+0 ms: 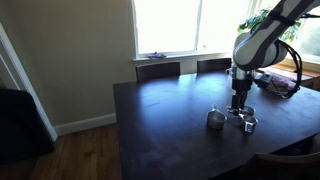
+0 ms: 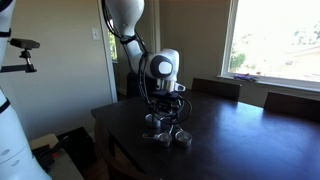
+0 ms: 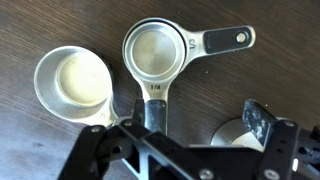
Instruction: Separate the cups
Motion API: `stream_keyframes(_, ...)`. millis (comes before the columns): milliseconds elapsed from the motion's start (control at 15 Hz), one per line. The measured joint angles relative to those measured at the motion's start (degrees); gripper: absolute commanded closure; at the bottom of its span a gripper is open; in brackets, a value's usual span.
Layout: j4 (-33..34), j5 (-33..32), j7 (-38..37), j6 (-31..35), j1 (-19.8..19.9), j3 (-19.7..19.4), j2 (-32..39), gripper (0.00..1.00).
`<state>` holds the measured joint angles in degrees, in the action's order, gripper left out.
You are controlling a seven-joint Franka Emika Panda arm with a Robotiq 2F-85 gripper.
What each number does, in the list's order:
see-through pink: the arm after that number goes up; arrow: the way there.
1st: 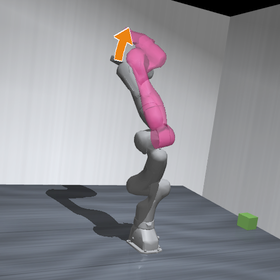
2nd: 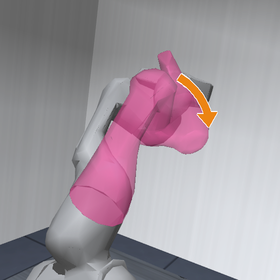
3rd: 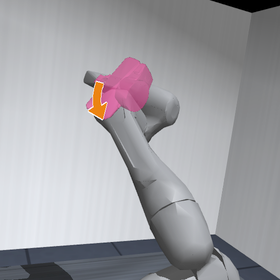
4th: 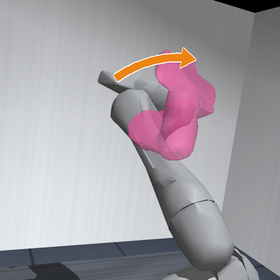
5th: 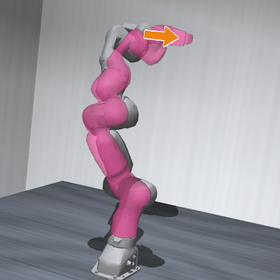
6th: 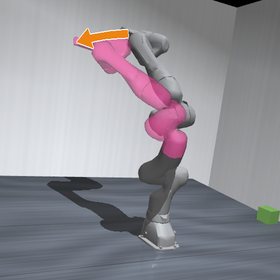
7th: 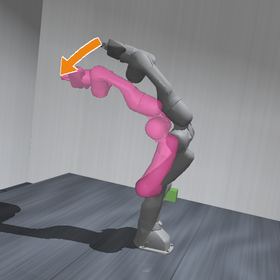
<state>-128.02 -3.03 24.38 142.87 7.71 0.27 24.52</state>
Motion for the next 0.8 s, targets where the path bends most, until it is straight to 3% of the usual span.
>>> stream_keyframes(800, 0.4, -0.3, 0.0, 2.0, 0.0, -0.2, 2.8, 0.0)
